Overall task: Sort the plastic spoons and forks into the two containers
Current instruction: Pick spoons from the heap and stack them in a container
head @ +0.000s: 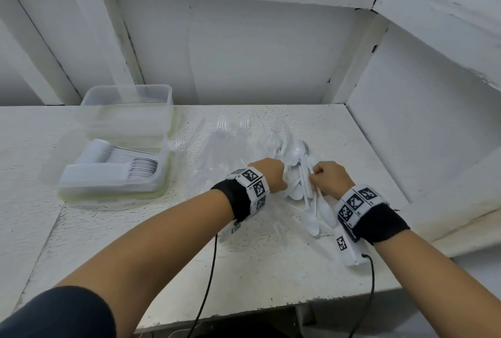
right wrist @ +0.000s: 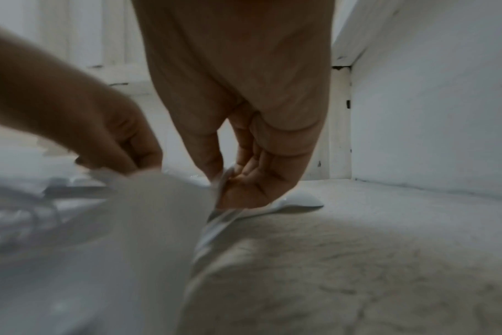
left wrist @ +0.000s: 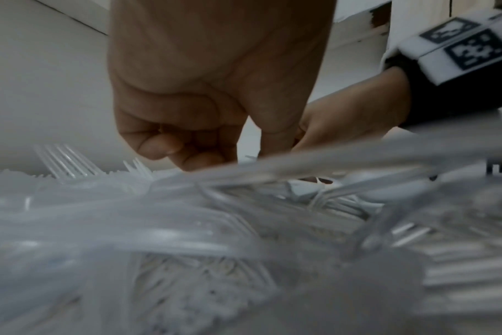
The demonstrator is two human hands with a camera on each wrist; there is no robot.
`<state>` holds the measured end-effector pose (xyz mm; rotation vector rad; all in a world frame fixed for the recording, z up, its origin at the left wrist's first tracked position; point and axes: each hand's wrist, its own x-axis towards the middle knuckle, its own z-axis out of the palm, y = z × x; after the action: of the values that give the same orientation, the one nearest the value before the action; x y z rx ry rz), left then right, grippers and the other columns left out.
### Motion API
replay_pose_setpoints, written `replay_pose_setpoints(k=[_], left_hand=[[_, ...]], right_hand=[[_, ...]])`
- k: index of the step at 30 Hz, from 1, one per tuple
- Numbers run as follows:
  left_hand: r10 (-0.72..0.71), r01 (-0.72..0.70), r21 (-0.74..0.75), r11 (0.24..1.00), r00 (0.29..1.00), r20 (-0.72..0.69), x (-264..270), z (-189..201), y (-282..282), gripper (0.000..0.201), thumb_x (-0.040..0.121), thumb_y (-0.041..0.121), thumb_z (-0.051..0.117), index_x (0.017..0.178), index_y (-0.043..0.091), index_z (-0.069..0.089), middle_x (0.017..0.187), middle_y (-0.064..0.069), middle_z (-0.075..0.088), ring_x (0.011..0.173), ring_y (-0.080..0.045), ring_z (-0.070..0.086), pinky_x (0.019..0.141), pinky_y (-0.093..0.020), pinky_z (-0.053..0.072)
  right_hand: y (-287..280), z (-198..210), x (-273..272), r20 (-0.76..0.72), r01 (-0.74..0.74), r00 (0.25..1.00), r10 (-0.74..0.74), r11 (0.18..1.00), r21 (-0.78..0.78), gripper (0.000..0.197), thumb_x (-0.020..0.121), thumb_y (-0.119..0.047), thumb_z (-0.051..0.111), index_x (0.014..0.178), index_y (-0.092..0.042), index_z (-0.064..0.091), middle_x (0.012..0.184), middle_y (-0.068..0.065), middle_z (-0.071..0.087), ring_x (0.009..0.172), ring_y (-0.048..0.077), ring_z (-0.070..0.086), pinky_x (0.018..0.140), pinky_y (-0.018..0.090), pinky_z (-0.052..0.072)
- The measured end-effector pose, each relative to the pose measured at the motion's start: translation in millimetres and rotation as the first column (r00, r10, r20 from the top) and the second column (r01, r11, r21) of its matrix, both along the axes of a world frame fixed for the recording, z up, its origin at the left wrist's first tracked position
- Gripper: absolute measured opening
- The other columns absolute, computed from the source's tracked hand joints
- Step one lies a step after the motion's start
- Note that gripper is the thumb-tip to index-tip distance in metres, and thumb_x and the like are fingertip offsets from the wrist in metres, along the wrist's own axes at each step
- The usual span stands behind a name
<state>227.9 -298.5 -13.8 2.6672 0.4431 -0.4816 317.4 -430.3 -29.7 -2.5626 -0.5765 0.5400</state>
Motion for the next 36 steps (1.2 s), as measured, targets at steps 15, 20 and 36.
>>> replay_pose_setpoints(k=[15,20,36], left_hand=[[0.062,-0.078,-0.133,0.988,0.991,-0.118,-27,23,28,0.044,0.087,0.026,0.057,0.055,0.013,0.029,0.056,0.001,0.029,0.047,-0.012,0.024,0.047,-0.021,0.019],[0.026,-0.039,-0.073,0.997,0.984,-0.176,-29,30,30,0.043,0.086,0.026,0.057,0.054,0.013,0.032,0.054,0.001,0.031,0.046,-0.013,0.026,0.046,-0.021,0.020],[0.056,-0.050,0.047,0.998,0.991,-0.122,-37,51,47,0.022,0.092,0.006,0.040,0.100,0.001,0.060,0.077,-0.004,0.065,0.058,-0.013,0.052,0.058,-0.022,0.043]], right_hand=[[-13,57,-6,-0.475,0.367,0.875,-0.092,0.765,0.529,0.024,0.093,-0.006,0.042,0.093,-0.005,0.066,0.075,0.011,0.065,0.062,0.021,0.066,0.060,0.029,0.054],[-12,53,-13,-0.471,0.393,0.868,-0.158,0.798,0.457,0.029,0.096,-0.026,0.048,0.084,-0.004,0.063,0.066,0.010,0.062,0.062,0.024,0.064,0.070,0.036,0.054],[-17,44,-5,-0.370,0.262,0.916,-0.152,0.928,0.267,0.028,0.089,0.008,0.045,0.116,0.007,0.054,0.082,0.019,0.063,0.067,0.021,0.062,0.057,0.025,0.057]])
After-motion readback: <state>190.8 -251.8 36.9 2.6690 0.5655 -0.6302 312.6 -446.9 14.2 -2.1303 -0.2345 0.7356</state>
